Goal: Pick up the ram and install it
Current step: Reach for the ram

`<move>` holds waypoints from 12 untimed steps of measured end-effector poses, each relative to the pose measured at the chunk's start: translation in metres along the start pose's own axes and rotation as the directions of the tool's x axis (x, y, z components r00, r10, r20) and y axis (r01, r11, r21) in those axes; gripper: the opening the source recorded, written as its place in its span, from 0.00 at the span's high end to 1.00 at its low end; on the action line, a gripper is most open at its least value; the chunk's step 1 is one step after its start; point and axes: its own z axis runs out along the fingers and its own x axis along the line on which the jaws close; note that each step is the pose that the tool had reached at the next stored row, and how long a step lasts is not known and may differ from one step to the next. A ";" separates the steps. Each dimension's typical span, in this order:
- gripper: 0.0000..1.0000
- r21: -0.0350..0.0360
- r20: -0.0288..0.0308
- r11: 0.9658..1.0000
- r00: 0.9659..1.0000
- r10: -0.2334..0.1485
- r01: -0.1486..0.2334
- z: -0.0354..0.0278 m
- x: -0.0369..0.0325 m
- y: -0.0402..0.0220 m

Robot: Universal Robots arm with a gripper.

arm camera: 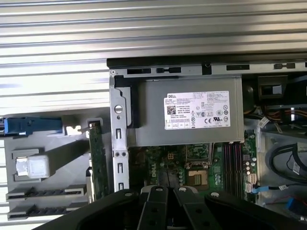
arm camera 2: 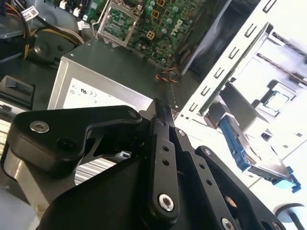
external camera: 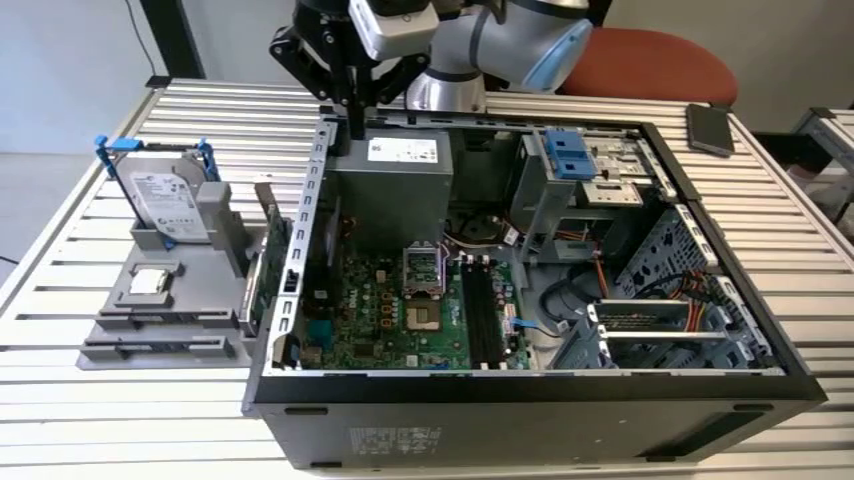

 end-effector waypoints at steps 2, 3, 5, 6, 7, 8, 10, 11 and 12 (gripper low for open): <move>1.00 0.000 0.000 1.000 1.000 0.000 0.000 0.0000 0.0031 -0.0002; 1.00 0.000 0.000 1.000 1.000 0.000 0.000 0.0000 0.0039 -0.0003; 1.00 0.000 0.000 1.000 1.000 0.000 0.000 0.0001 0.0049 -0.0003; 1.00 0.000 0.000 1.000 1.000 0.000 0.000 0.0001 0.0053 -0.0004; 1.00 0.000 0.000 1.000 1.000 0.000 0.000 0.0002 0.0058 -0.0004; 1.00 0.000 0.000 1.000 1.000 0.000 0.000 0.0002 0.0061 -0.0004; 1.00 0.000 0.000 1.000 1.000 0.000 0.000 0.0004 0.0069 -0.0005; 1.00 0.000 -0.001 1.000 1.000 0.000 0.000 0.0004 0.0074 -0.0005; 1.00 0.000 -0.001 1.000 1.000 0.000 0.000 0.0004 0.0076 -0.0005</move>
